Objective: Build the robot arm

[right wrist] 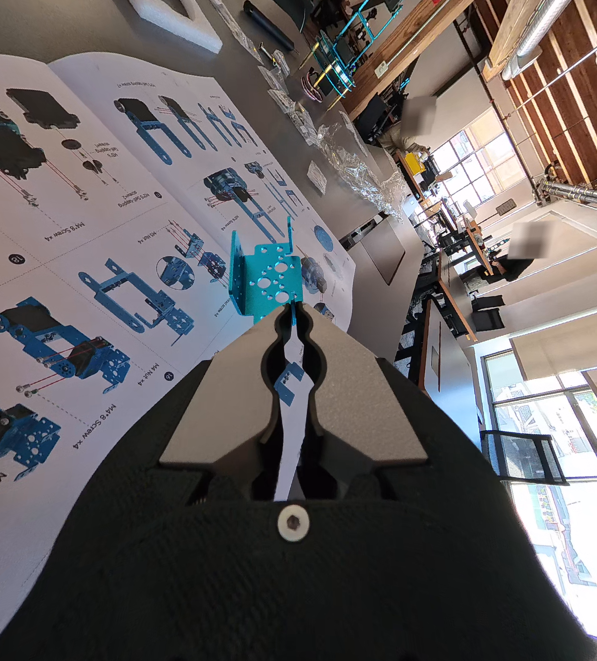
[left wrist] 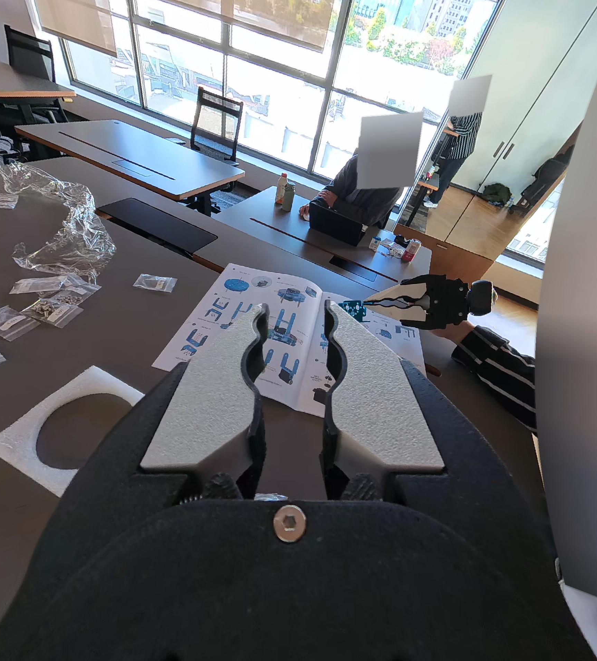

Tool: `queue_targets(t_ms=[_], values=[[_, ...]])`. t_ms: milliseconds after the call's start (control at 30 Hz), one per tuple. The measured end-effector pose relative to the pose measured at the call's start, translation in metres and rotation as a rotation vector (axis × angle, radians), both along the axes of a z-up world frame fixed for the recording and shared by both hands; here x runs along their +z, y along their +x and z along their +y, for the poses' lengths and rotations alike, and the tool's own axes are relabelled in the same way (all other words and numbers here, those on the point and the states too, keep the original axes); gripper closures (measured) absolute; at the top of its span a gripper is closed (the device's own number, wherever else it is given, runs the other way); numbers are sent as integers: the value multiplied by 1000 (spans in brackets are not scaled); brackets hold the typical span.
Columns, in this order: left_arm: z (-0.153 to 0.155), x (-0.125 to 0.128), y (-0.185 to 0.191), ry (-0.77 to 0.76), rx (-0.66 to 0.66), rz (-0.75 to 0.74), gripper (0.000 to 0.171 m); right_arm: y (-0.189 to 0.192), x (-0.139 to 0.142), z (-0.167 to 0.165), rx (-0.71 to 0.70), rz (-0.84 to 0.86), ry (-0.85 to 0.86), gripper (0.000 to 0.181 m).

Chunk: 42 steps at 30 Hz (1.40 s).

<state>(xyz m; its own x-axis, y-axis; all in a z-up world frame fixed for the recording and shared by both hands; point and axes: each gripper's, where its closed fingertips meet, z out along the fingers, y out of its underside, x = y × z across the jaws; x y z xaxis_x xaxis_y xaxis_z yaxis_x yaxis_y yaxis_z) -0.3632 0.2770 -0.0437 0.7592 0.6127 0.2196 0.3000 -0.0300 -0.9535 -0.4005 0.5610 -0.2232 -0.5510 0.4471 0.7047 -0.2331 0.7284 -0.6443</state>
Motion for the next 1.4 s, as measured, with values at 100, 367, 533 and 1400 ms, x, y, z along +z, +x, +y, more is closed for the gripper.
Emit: queue_targets(t_ms=[100, 367, 533, 1400], values=[[1, 1, 0, 5, 0, 3, 138, 0, 0, 0, 0, -1, 0, 180], [2, -10, -6, -82, 38, 5, 111, 0, -1, 0, -1, -3, 2, 180], [-1, -10, -12, -100, 80, 20, 101, 0, -1, 0, -1, -2, 3, 180], [-15, 6, -16, -6, 149, 62, 96, 0, -1, -1, 2, -4, 1, 180]])
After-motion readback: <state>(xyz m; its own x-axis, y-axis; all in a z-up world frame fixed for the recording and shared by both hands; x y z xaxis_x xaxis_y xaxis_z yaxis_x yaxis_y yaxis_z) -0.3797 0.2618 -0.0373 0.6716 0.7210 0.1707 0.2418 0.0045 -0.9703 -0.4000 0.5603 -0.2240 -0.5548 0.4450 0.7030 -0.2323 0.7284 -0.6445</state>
